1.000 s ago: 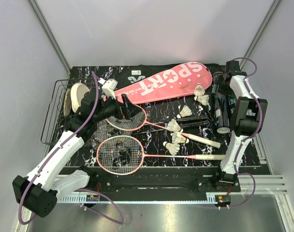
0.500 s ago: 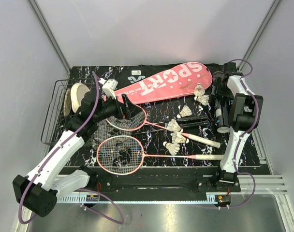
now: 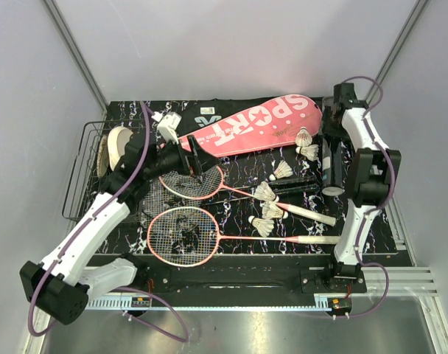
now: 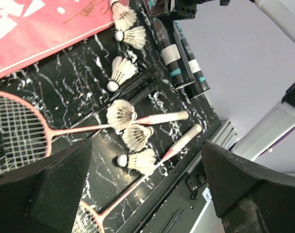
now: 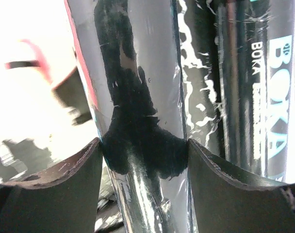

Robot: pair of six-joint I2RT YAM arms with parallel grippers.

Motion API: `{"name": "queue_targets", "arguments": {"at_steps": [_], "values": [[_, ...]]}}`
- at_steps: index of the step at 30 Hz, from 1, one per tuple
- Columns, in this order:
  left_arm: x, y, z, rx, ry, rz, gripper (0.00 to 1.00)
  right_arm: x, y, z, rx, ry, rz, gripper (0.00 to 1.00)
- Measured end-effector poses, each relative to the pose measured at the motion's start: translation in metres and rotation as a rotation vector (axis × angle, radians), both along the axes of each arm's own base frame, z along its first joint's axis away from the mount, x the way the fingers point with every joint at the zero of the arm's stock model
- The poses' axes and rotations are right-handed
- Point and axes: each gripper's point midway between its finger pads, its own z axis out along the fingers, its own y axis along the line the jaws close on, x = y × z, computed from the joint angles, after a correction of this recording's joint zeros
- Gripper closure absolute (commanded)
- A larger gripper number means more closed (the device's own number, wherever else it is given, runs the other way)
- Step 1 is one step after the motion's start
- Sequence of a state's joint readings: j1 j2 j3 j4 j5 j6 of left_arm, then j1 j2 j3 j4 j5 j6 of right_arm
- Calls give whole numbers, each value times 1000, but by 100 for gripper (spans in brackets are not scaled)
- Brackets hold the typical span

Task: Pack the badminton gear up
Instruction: Pick up the shuttle tube at the center of the board.

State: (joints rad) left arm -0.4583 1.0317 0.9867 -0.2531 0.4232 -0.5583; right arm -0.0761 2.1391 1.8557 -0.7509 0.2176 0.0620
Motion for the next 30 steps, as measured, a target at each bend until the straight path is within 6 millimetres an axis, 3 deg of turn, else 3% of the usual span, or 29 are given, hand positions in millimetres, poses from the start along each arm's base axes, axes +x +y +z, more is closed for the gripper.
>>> {"name": "queue_targets", "arguments": {"at_steps": [2,5,9,11,13,16,20,24,27,30], "values": [[5,-7,11,-34,9,-13,1,-2,22,33,51,-66,19,51],[17,-25,22,-94,34,-58,1,-16,74,107,213,-255,86,53],[41,-55,24,-131,73,-96,1,-62,152,209,493,-525,220,52],[47,-72,22,-128,77,-120,1,-85,188,243,643,-632,283,52],[50,-86,18,-122,81,-142,1,-105,222,259,785,-673,332,53],[49,-102,10,-118,85,-174,1,-120,264,256,959,-664,368,53],[50,-112,9,-137,66,-196,1,-132,294,218,1095,-577,322,53],[51,-114,4,-141,61,-202,1,-138,305,201,1177,-546,264,52],[52,-116,-7,-130,80,-203,4,-141,306,204,1232,-570,228,50],[49,-120,-18,-120,106,-221,13,-146,306,211,1262,-601,216,48]]}}
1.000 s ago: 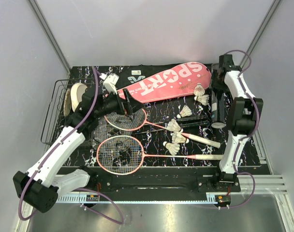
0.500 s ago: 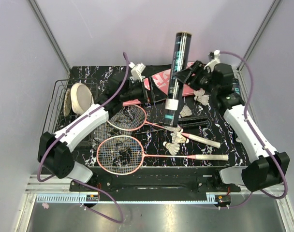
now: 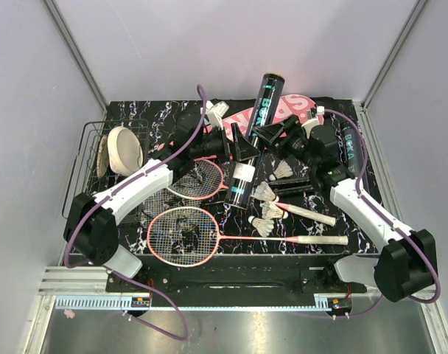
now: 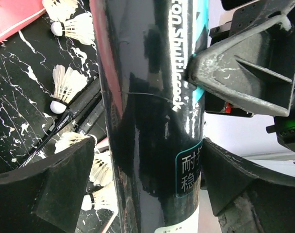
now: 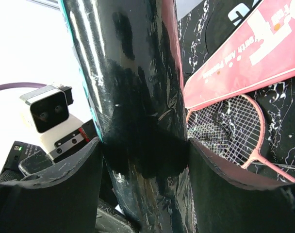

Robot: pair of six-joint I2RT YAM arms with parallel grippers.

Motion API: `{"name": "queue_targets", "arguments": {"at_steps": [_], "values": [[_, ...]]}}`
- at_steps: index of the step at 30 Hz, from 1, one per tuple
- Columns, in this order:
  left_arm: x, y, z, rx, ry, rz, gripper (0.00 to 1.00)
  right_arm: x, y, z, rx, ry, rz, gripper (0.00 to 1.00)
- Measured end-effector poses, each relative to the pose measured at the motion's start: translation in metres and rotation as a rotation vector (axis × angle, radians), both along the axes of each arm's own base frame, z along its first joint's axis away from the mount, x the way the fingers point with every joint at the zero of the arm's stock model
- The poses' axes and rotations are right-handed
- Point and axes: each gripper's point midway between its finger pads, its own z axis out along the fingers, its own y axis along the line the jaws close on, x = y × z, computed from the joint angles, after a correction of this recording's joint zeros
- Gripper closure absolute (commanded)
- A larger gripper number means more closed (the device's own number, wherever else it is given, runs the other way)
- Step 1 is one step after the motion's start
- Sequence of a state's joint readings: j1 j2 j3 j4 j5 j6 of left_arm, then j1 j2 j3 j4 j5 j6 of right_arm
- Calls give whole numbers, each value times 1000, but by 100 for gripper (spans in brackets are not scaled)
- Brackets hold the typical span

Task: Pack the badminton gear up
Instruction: Pick up the shuttle tube at the center of the board.

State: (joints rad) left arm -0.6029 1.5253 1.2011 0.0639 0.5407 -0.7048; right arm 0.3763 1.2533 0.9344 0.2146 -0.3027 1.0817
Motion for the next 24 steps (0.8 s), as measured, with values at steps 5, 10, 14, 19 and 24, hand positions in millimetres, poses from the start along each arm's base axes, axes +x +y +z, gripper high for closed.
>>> {"name": "queue_targets", "arguments": {"at_steps": [5,10,14,19,24], "values": [[-5,-3,0,11,-20,-31,42,-4,0,-3,14,10,4,0],[-6,2,-11,98,-82,-62,45,-4,-8,11,-87,-34,105,0],[-13,10,-29,169,-104,-95,45,12,-29,38,-141,-138,128,0],[-30,23,-47,227,-101,-135,45,13,-18,55,-166,-215,230,0],[-33,26,-47,240,-110,-136,48,14,-17,40,-185,-173,246,0]]}}
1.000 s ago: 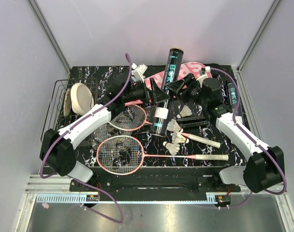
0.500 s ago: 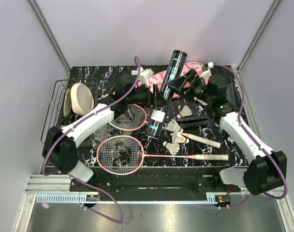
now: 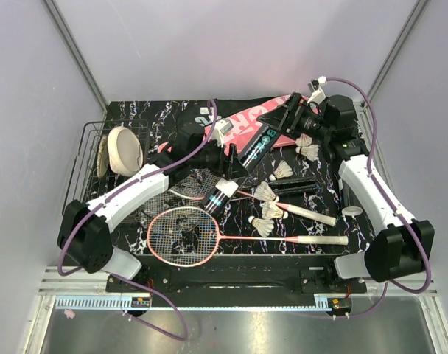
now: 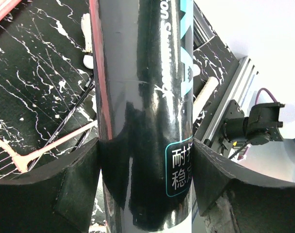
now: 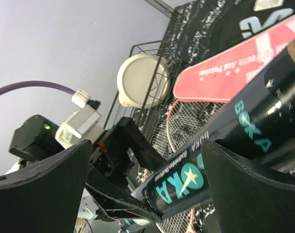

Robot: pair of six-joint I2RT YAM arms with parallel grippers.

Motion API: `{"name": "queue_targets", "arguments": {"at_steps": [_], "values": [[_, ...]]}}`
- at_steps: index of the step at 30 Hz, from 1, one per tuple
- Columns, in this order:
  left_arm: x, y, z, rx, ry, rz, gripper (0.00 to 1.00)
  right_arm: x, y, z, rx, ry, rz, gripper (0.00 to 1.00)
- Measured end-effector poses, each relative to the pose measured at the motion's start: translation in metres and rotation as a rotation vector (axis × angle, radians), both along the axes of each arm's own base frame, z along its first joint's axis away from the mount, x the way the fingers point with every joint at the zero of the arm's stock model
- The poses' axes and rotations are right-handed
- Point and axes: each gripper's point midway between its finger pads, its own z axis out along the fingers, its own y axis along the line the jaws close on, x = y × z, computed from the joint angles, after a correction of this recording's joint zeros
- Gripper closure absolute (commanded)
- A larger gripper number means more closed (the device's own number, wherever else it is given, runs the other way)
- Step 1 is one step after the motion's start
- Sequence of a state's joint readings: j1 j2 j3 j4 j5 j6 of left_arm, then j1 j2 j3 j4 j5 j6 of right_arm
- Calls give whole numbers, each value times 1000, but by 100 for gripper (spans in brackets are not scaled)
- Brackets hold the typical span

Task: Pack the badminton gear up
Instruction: Pick up the shuttle tube at the center of the board.

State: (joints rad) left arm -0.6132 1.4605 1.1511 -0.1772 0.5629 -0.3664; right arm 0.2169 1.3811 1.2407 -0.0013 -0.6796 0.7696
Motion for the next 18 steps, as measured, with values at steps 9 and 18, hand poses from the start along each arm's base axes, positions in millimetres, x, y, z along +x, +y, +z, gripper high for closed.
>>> {"name": "queue_targets", "arguments": {"at_steps": [9,18], "values": [[11,6,-3,27,-10,76,52,-31,-24,-19,-48,74,-130,0],[7,4,8,-6,-14,64,52,-16,-13,-46,49,216,-131,0]]}}
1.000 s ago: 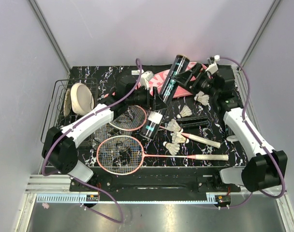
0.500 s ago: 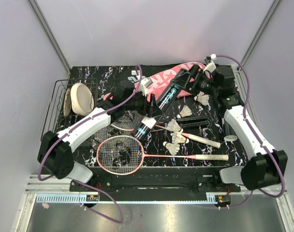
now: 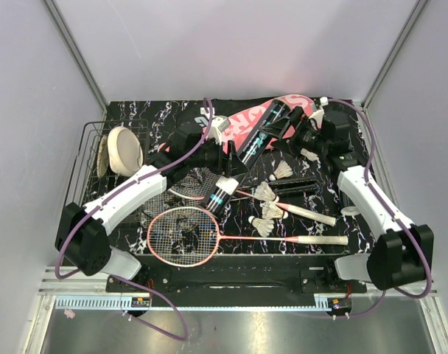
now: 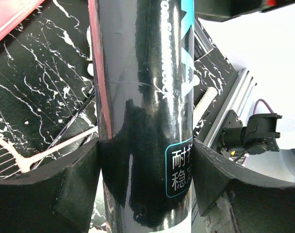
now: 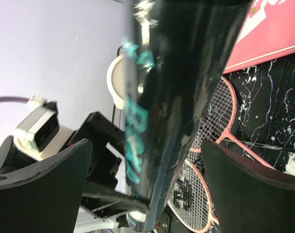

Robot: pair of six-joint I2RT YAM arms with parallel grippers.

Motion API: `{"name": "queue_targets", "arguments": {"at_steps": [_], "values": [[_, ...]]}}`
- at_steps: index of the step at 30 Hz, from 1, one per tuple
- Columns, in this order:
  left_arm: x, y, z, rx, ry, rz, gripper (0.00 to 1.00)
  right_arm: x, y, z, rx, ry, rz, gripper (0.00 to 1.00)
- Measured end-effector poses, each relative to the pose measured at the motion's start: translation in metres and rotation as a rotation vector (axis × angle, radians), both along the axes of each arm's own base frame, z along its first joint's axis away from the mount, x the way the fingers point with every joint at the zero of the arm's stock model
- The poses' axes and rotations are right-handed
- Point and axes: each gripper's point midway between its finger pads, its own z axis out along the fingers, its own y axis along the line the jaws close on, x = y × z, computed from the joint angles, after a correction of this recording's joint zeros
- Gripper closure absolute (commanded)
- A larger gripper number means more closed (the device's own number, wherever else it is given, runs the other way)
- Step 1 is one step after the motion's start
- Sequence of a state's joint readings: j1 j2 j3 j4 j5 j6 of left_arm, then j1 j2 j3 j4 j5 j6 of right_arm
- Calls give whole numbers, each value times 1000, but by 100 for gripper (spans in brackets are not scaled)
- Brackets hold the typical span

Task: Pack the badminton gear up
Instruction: Pick up the shuttle tube at the center of the board.

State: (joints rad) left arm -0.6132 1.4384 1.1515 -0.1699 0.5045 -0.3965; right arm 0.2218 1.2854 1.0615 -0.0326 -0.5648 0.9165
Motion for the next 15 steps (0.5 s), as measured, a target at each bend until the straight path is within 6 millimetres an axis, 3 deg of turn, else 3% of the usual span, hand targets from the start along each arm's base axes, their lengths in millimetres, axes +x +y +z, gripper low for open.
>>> {"name": "queue_targets", "arguments": {"at_steps": [4,9,15], "values": [[-4,-3,7,-27,2,-17,52,13,6,-15,30,60,-6,3],[-6,-6,15,-60,-7,-34,47,15,16,-12,64,60,9,19],[-3,-7,16,-61,4,-20,28,16,23,-8,126,43,-8,33]]}}
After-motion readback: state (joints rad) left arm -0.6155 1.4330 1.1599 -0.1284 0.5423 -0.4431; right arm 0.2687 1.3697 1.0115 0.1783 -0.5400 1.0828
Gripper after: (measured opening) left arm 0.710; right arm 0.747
